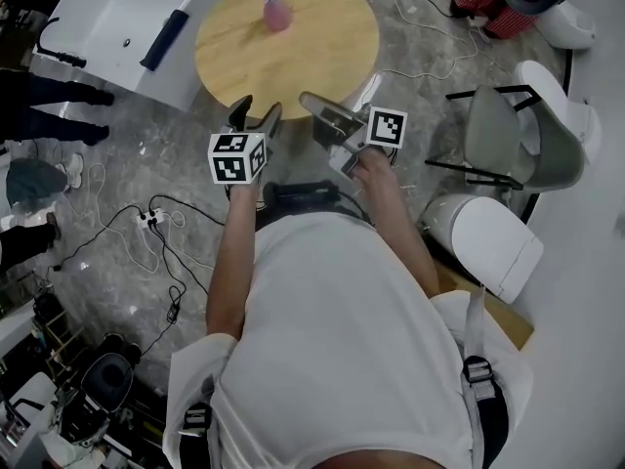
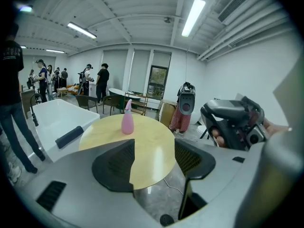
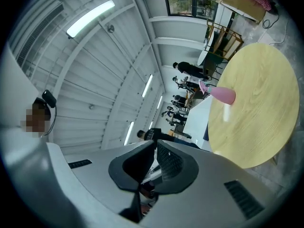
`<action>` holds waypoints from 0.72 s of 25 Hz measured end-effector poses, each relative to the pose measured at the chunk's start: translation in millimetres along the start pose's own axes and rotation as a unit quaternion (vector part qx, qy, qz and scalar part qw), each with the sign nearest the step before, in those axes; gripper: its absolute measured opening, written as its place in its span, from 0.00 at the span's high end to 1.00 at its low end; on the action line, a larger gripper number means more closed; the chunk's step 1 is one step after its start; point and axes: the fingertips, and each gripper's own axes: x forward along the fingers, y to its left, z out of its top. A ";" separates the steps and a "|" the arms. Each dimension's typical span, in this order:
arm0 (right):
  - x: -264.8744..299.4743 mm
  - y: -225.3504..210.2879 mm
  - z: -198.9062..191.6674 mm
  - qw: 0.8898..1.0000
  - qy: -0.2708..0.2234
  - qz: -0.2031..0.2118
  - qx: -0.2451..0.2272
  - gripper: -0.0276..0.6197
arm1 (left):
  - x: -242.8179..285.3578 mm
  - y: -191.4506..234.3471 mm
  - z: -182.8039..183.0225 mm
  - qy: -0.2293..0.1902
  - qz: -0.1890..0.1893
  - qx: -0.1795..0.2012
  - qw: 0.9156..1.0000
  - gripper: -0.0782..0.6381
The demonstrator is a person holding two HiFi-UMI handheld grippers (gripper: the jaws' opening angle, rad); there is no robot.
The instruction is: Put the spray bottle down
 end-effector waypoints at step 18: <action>36.0 9.2 -27.4 0.999 0.004 -0.036 -0.026 0.92 | -7.6 22.2 -5.7 -0.009 -0.051 -0.026 0.998 0.52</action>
